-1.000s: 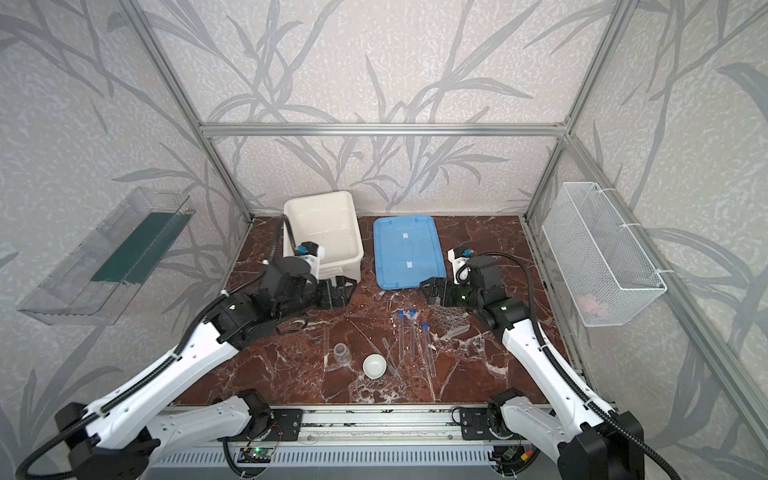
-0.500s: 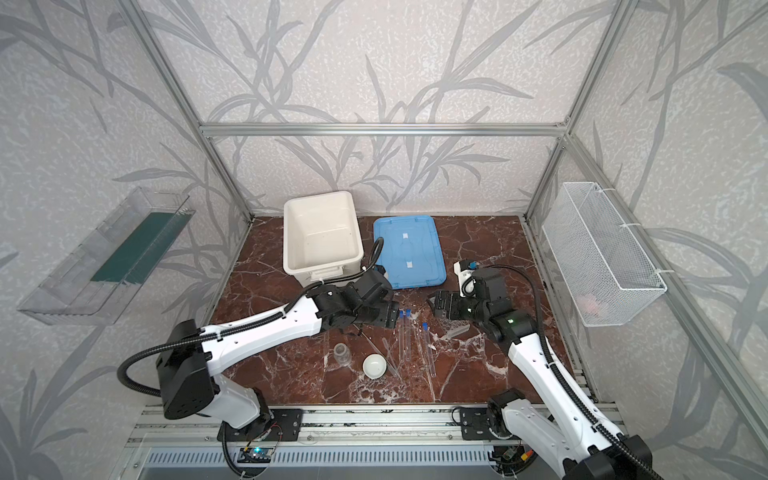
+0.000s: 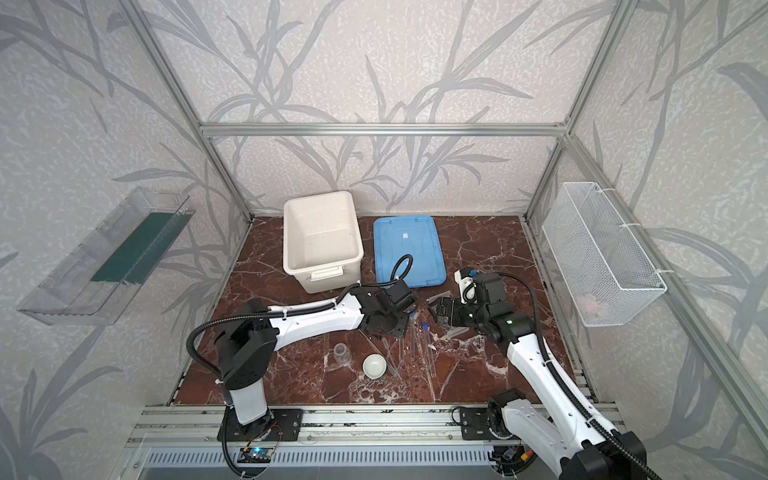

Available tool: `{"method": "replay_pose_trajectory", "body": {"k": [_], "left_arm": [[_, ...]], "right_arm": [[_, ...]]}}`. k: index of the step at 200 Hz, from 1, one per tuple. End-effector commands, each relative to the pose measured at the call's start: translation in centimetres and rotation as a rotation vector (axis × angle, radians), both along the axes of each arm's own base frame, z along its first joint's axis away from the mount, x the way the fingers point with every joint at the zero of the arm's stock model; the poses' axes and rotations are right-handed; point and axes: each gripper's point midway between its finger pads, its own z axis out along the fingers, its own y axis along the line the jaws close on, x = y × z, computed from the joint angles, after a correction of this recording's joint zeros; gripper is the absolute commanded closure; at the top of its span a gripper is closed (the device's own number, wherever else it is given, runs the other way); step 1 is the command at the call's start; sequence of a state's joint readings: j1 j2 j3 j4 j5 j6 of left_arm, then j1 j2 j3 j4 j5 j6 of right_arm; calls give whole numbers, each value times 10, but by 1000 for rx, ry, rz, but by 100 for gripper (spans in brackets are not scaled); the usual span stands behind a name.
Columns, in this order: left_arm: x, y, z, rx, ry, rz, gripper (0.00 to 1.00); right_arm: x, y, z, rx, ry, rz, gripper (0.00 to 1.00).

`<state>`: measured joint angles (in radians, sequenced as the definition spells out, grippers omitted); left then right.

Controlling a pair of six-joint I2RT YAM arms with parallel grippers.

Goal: Organize the chemistry lab equipment
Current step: 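Lower the left gripper onto a blue-capped test tube and close it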

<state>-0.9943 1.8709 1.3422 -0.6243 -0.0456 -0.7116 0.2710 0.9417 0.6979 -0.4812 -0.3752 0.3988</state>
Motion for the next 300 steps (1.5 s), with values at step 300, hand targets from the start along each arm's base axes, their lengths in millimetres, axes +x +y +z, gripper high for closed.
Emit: {"method": "replay_pose_trajectory", "body": {"k": [300], "left_arm": [[-30, 0, -51, 240, 69, 34, 71]], "right_arm": [[-17, -26, -14, -52, -8, -77, 2]]}}
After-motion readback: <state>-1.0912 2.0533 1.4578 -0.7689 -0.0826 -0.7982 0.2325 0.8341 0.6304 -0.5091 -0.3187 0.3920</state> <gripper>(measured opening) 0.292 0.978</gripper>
